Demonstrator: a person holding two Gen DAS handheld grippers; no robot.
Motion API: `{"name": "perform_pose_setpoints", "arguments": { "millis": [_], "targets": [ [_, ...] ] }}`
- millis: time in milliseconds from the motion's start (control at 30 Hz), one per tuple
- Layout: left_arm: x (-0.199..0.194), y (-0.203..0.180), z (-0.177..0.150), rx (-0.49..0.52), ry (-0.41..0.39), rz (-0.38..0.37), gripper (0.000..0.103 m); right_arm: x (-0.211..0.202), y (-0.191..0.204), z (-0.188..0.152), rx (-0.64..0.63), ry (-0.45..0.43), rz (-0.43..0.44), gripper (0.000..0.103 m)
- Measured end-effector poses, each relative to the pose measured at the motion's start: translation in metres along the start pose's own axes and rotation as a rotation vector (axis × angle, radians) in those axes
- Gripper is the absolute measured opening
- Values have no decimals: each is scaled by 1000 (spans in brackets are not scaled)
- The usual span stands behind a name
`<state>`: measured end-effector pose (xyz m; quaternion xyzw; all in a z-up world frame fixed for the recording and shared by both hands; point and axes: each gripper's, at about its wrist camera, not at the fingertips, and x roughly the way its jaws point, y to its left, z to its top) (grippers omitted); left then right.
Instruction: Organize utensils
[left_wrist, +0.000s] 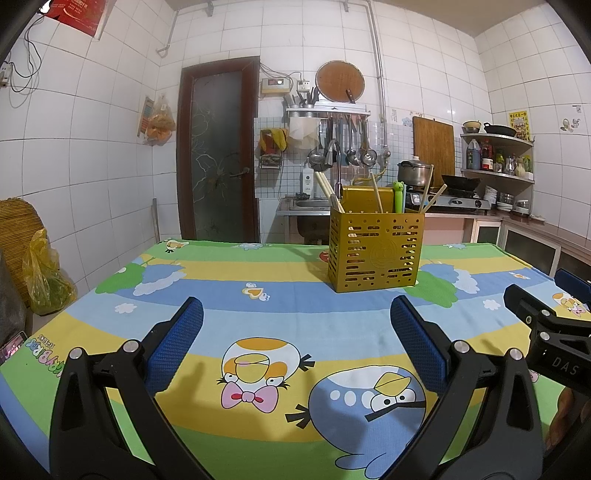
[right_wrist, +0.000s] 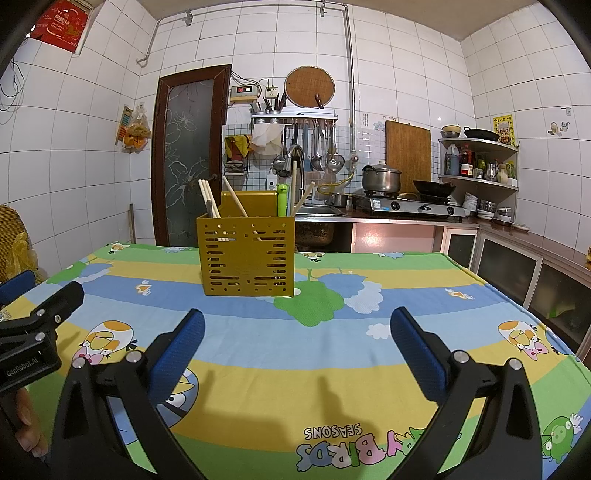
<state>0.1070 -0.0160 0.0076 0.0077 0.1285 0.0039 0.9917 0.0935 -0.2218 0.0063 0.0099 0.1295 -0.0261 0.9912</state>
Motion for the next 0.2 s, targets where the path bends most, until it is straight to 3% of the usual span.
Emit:
{"name": "perform_pose_setpoints", "arguments": {
  "millis": [200],
  "targets": [
    [-1,-2,1,0,5,0,98,1,1,0,-1,1,0,98]
  ]
}}
